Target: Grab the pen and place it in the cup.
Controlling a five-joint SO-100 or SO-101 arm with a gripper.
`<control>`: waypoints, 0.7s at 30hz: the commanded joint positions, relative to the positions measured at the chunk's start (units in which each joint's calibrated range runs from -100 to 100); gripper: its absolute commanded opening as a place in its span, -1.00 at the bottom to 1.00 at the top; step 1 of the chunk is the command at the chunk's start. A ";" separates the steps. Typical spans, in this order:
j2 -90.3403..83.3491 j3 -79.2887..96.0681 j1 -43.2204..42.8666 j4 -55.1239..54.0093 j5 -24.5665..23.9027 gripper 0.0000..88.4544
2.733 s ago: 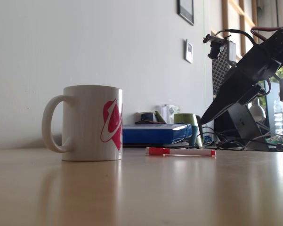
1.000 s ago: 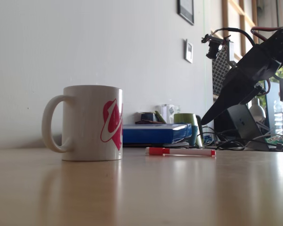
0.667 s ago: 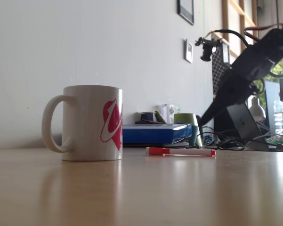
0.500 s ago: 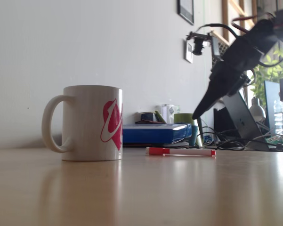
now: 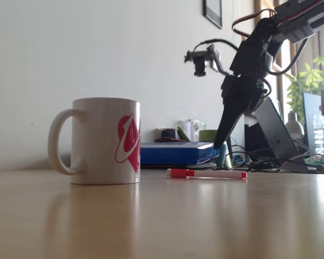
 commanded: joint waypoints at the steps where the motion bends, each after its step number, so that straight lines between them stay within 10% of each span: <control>1: 2.46 -2.52 -0.51 -0.67 -0.27 -0.25; 21: 18.23 -10.40 0.24 -5.06 -1.89 -0.26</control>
